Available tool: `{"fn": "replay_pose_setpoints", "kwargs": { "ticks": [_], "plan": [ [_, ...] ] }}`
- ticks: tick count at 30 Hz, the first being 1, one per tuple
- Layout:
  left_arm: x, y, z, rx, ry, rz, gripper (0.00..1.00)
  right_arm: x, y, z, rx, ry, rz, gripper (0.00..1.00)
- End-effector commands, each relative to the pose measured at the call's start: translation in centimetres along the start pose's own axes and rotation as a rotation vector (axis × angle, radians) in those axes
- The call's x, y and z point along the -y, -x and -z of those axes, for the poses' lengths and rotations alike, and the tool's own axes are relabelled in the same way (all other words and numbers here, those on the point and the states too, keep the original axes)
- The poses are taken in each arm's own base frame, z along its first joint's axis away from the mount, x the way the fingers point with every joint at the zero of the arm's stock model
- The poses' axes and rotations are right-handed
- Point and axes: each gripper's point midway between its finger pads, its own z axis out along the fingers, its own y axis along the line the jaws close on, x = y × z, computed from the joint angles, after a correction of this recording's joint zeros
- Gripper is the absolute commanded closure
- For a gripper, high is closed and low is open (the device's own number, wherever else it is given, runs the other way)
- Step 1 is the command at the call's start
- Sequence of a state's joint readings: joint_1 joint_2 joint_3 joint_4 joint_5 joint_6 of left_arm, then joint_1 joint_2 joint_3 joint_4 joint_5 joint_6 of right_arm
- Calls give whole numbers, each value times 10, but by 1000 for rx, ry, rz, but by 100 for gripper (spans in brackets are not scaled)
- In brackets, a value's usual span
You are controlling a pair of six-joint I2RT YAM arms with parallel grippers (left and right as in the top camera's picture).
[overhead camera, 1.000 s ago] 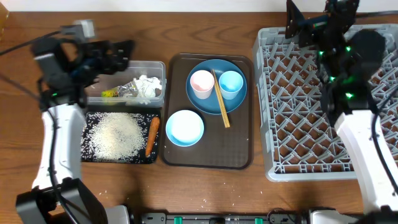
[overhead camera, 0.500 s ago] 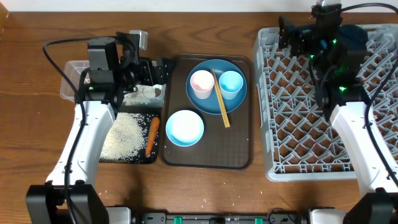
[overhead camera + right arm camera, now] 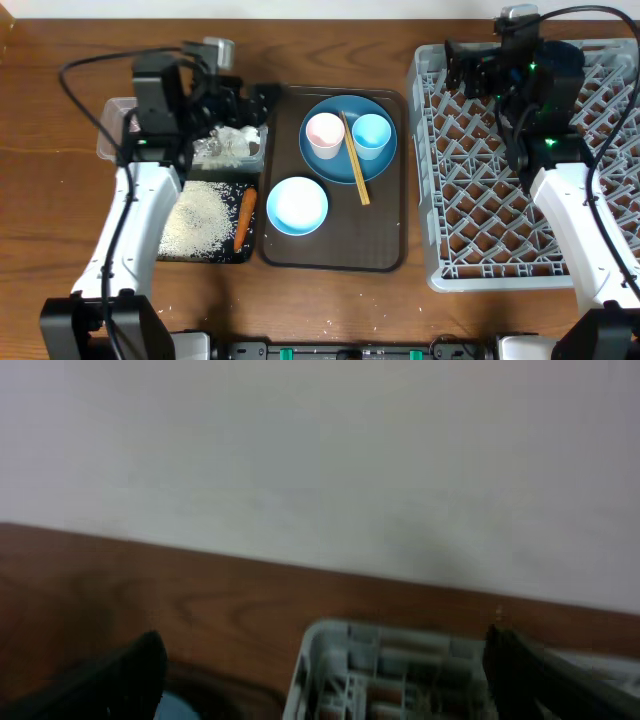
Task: Sort waste into correct bins and load items into the dishwasher rack
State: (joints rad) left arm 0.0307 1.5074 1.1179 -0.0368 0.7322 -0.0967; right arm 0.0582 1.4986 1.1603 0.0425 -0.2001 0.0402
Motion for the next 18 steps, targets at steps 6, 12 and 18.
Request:
{"fn": "replay_pose_setpoints", "kwargs": {
  "ticks": [6,12,18],
  "plan": [
    [-60,41,39,153,160,-15,11,17,-21,1,-99,-77,-10,1],
    [-64,42,36,157,194,-20,10,17,-25,2,-115,-77,-13,1],
    [-74,43,39,166,252,-15,4,19,-43,4,-188,-91,-24,1]
  ]
}}
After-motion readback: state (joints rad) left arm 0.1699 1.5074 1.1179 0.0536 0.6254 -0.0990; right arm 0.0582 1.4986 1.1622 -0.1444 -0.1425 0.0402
